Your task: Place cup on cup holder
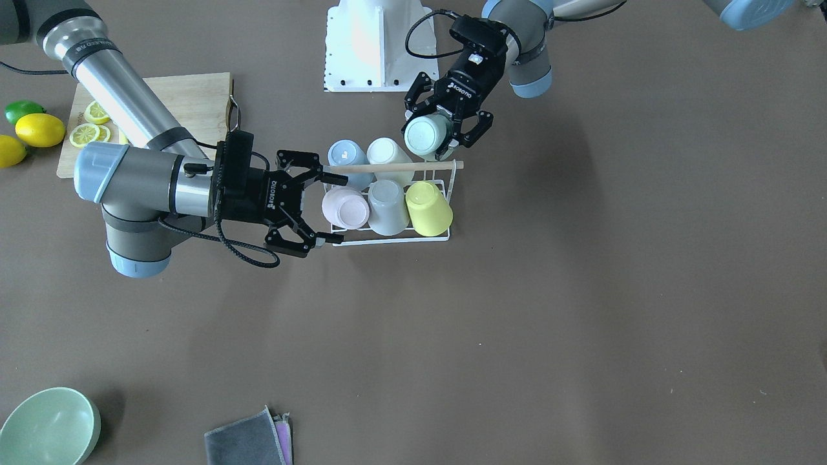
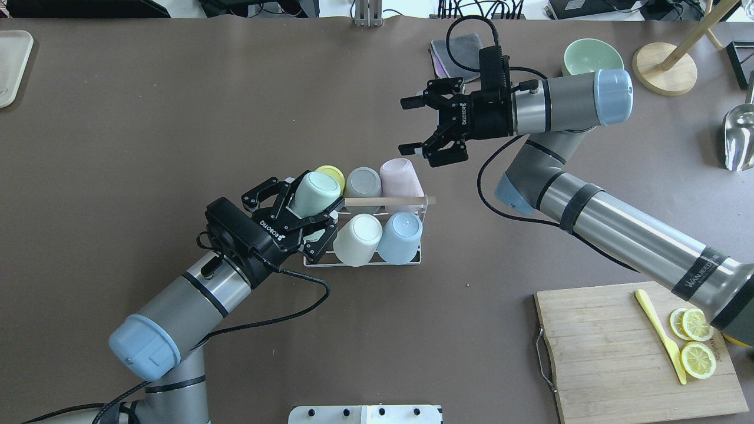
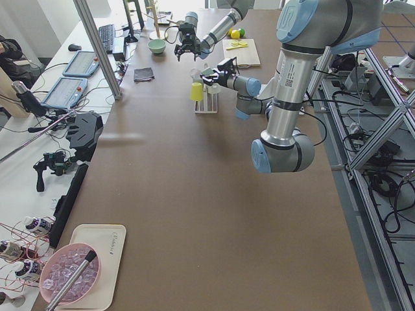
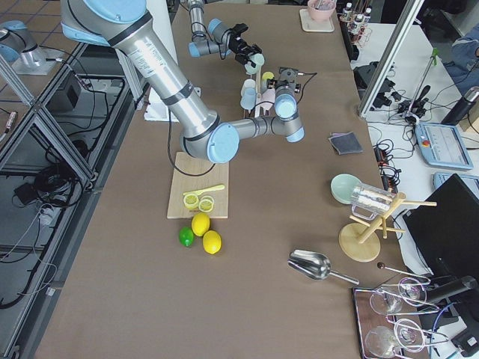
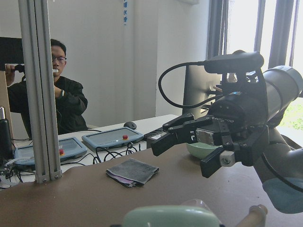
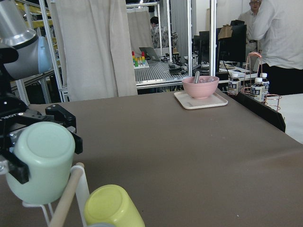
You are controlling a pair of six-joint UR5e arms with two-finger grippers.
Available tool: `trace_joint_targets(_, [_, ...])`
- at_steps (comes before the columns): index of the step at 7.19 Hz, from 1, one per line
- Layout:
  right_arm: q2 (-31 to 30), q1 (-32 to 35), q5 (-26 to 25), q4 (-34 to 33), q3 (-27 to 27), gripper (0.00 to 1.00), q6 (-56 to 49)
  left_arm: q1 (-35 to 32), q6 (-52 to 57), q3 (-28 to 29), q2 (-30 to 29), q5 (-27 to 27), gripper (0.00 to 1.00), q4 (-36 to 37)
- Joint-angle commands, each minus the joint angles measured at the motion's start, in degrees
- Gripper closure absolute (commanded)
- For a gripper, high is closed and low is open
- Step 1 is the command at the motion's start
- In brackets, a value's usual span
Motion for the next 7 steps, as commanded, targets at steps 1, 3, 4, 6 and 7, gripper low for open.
trace_joint_targets(1, [0.28,3.02,1.67,-10.49,0.22,0.0,0.01,-0.06,0.0,0.8,0.06,-0.01,1.0,0.0])
trace_joint_targets(3, [0.28,4.78,2.03,-23.13,0.31,0.0,-0.16,0.37,0.08,0.9,0.15,-0.01,1.0,0.0])
trace_joint_targets(4, [-0.76,5.66,2.29,-30.77,1.79,0.0,-0.69,0.46,0.09,0.98,0.23,-0.01,1.0,0.0])
trace_joint_targets(6, [-3.75,6.98,2.29,-48.78,7.23,0.0,-0.95,0.73,0.0,1.25,0.32,-0.01,0.88,-0.09])
trace_joint_targets(7, [-3.76,7.42,2.21,-55.04,7.25,0.0,-0.95,1.16,0.0,1.25,0.5,0.08,0.8,-0.26])
